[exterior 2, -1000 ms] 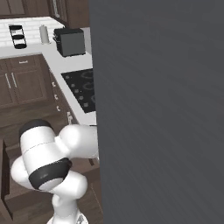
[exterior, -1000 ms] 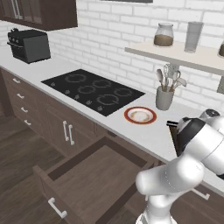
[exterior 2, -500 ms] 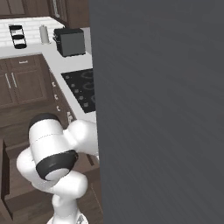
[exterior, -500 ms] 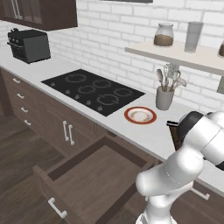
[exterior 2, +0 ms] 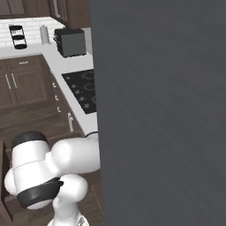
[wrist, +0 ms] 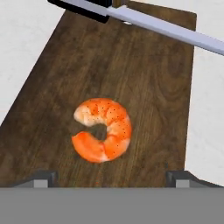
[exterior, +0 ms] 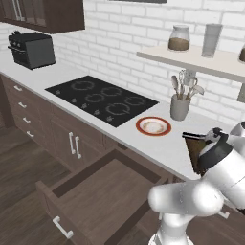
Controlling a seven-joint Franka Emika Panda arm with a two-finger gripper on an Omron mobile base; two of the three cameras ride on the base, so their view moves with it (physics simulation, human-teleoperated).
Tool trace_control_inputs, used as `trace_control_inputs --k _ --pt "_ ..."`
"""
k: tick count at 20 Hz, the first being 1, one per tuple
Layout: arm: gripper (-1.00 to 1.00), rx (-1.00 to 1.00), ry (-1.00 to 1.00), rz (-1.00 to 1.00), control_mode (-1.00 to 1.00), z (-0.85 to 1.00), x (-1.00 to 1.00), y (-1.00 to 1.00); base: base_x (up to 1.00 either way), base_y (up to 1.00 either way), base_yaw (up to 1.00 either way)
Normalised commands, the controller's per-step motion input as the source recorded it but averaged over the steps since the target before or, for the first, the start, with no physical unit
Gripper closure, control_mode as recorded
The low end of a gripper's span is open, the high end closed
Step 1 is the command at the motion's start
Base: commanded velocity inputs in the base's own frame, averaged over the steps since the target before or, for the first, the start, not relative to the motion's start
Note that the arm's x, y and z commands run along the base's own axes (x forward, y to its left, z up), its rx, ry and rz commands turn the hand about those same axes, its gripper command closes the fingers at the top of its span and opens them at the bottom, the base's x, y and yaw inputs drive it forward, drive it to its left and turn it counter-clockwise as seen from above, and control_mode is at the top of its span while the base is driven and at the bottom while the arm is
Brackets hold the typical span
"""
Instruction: Pick up the knife from the drawer and place it on the cutting board. Then place the meat from the plate to the cutting board.
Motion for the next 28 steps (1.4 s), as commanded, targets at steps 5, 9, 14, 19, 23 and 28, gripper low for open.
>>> trace_control_inputs --k 5,9,14,19,23,28 --pt "-1.0 -0.05 -0.05 0.0 -1.0 0.46 -0.5 0.58 0.0 0.0 0.0" --pt "-1.0 -0.07 -0.02 0.0 -1.0 0.41 -0.47 0.76 0.0 0.0 0.0" --pt "-1.0 -0.06 -0.01 0.0 -1.0 0.46 -0.48 0.86 0.0 0.0 0.0" --pt "-1.0 -0.02 -0.02 0.0 -1.0 0.61 -0.37 0.92 0.0 0.0 0.0" --pt "-1.0 -0.02 -0.03 0.0 -1.0 0.93 -0.14 0.96 0.0 0.0 0.0" --pt "-1.0 -0.04 -0.03 0.0 -1.0 0.9 -0.21 0.88 0.0 0.0 0.0"
